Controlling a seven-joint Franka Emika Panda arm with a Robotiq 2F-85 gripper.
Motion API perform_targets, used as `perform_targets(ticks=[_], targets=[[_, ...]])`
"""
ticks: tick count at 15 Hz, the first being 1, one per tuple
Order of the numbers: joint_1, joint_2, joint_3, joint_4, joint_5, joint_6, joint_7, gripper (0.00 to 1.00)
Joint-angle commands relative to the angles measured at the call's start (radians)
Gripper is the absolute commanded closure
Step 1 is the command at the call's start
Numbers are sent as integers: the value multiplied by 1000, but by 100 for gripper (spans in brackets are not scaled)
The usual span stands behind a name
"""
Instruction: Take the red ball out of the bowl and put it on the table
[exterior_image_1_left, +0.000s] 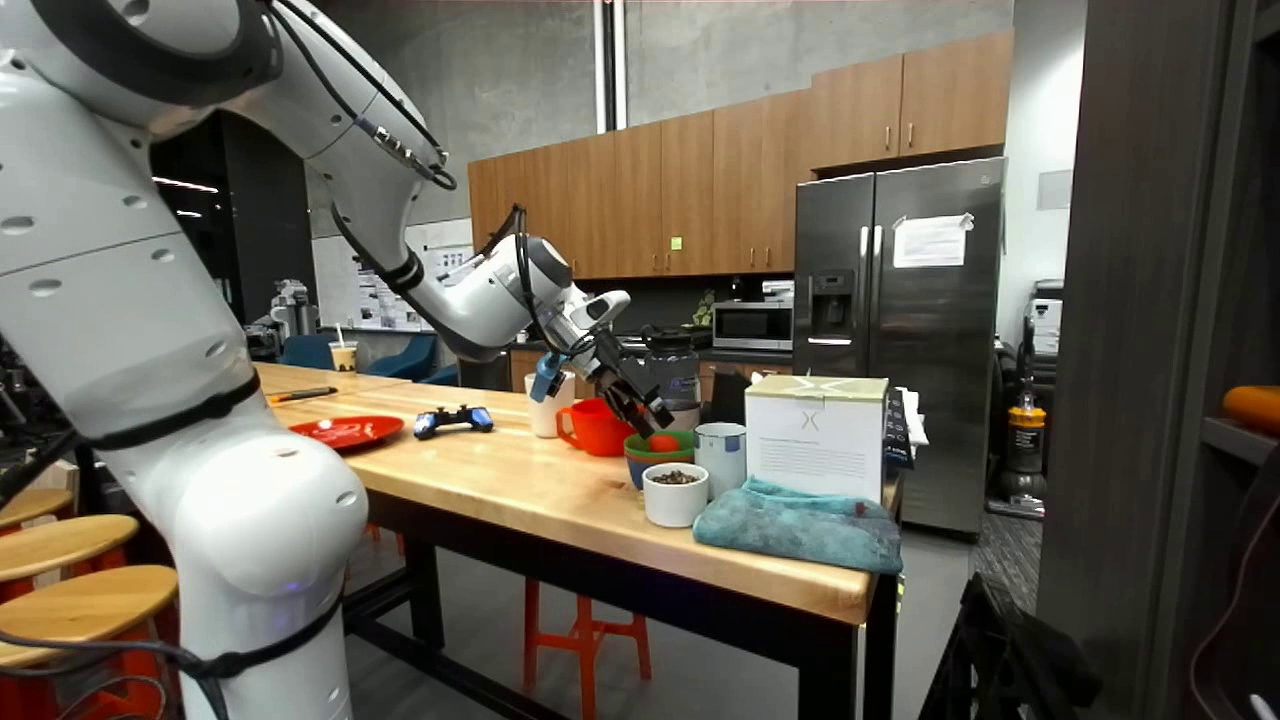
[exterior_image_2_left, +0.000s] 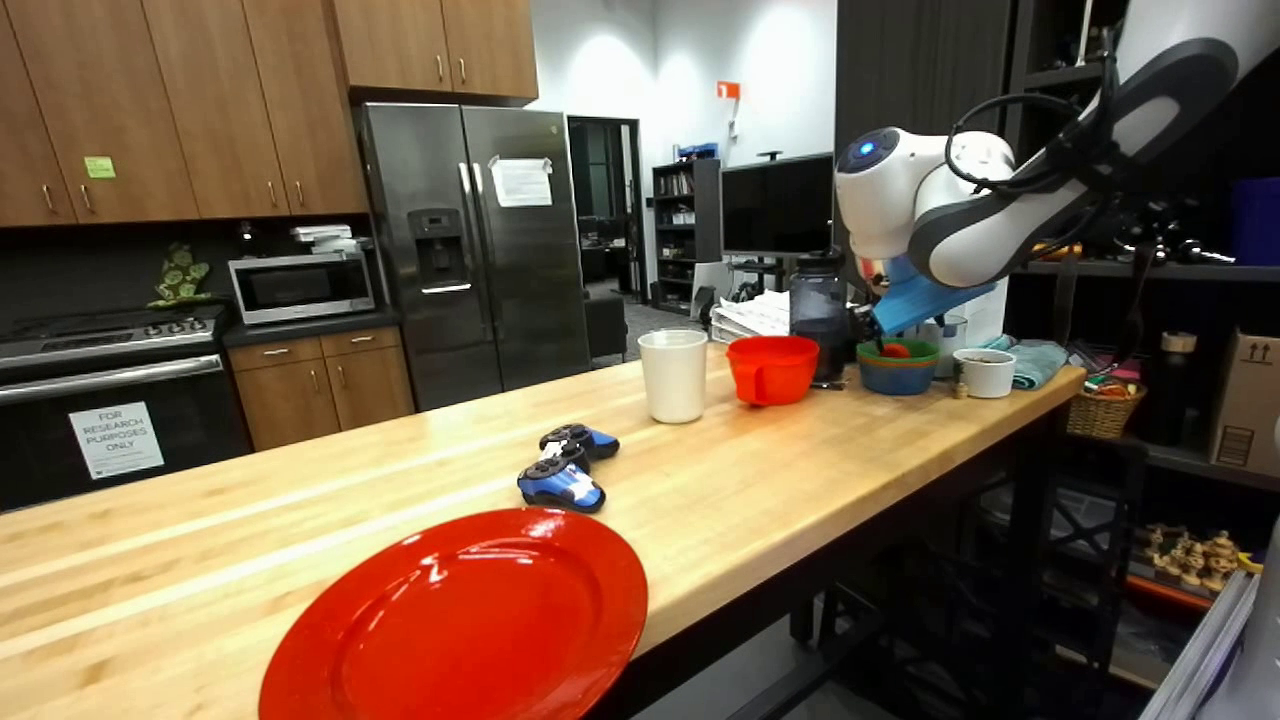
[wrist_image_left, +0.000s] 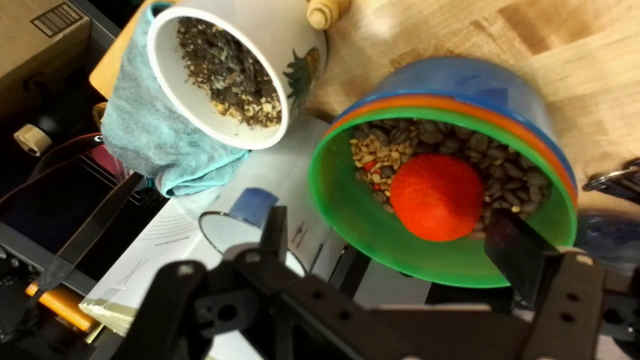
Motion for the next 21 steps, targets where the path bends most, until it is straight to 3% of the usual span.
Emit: perform_targets(ticks=[1, 14, 16, 21], targets=[[27, 38, -24, 4, 28, 30, 8, 0], [28, 55, -47, 8, 44, 57, 18, 0], [29, 57, -47, 6, 63, 53, 17, 26], [26, 56, -44, 5, 107, 58, 15, 63]])
